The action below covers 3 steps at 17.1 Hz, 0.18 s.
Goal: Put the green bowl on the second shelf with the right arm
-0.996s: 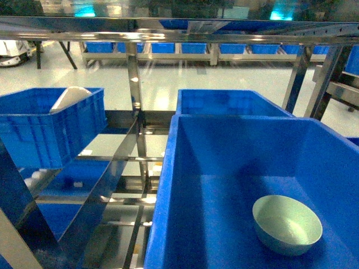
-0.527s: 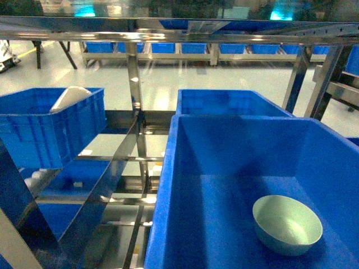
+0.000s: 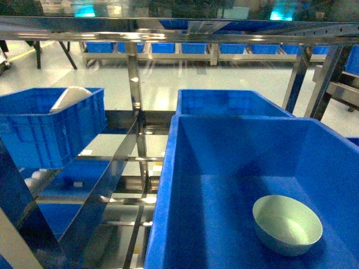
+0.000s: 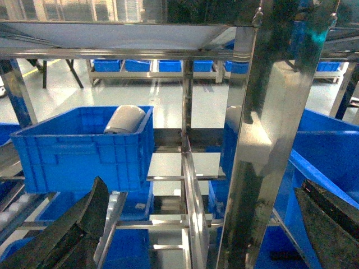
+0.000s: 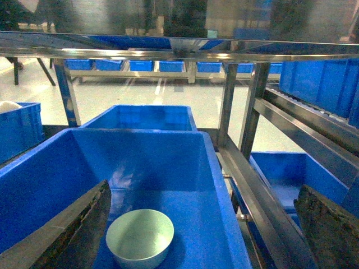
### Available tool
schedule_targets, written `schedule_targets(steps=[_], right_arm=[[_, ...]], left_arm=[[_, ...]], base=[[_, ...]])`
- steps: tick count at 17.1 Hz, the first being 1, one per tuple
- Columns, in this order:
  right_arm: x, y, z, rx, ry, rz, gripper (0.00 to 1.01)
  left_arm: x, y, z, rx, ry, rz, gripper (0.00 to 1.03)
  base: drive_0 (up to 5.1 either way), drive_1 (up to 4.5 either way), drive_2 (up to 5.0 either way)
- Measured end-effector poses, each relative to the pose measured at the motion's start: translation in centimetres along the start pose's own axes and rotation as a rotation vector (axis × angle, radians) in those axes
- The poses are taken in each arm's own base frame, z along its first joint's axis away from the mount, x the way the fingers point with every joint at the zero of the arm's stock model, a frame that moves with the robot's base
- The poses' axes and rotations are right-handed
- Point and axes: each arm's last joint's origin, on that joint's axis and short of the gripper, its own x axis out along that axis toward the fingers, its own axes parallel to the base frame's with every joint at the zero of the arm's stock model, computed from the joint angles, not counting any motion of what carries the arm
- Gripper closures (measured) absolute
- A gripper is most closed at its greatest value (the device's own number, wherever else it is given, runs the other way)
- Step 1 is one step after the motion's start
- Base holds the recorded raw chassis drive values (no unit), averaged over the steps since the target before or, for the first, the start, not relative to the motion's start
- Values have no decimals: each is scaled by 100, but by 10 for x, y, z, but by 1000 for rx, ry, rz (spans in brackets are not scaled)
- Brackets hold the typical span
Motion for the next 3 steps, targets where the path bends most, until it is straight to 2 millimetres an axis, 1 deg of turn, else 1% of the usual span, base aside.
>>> schedule_targets(steps=[3], right_arm=[[0,0,0,0,0,0,3]], left_arm=[[0,0,0,0,0,0,5]], base=[[0,0,0]])
